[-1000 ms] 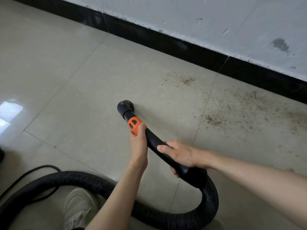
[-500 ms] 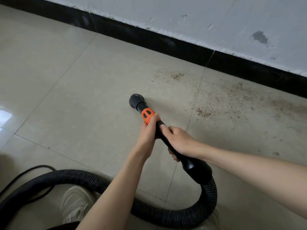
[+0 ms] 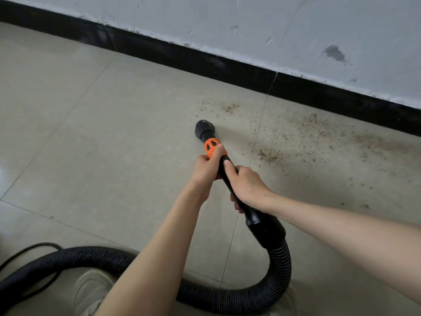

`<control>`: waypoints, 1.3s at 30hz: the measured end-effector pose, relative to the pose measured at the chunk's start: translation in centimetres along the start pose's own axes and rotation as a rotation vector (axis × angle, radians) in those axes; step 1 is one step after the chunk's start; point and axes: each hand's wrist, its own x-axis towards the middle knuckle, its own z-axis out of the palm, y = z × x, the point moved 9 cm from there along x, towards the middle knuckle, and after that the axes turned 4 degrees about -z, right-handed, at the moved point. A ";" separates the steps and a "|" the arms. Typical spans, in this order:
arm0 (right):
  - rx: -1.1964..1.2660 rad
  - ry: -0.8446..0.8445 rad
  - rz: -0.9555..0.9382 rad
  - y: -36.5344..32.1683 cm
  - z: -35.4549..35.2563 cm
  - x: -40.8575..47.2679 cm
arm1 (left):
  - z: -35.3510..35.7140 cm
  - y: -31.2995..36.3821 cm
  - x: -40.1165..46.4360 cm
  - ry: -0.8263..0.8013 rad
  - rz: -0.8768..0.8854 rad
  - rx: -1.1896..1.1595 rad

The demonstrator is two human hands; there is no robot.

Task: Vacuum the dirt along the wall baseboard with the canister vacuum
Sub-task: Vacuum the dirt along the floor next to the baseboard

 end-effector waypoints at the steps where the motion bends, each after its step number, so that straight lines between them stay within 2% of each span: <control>1: 0.021 -0.045 -0.006 -0.2 0.4 0.0 | -0.6 0.0 -0.2 0.031 0.020 -0.021; 8: 0.082 -0.335 0.011 -1.5 3.3 -0.4 | -5.0 -2.1 -1.9 0.225 0.028 -0.228; 14: 0.020 -0.375 0.022 -2.8 4.3 -0.2 | -6.4 -2.0 -2.2 0.255 0.029 -0.298; 16: 0.000 -0.371 0.033 -3.0 4.0 -0.1 | -6.1 -2.0 -2.0 0.222 0.007 -0.310; 20: -0.008 -0.376 0.088 -2.1 2.8 -0.4 | -4.1 -2.0 -1.7 -0.018 -0.083 -0.244; 23: -0.017 -0.378 0.109 -1.4 2.0 -0.9 | -4.5 -2.1 -1.2 -0.013 -0.144 -0.276; 28: 0.067 -0.355 0.102 -1.6 2.4 -1.5 | -5.2 -0.8 -0.8 0.060 -0.188 -0.271; 32: 0.186 -0.247 0.110 -1.2 3.1 -2.1 | -4.8 0.4 -0.6 0.048 -0.230 -0.115; 35: 0.125 -0.120 0.085 -1.0 2.4 -2.1 | -3.9 0.8 -0.6 0.042 -0.204 -0.041; 39: -0.003 0.013 0.035 -1.1 1.4 -2.1 | -3.0 0.6 -0.6 0.068 -0.179 -0.066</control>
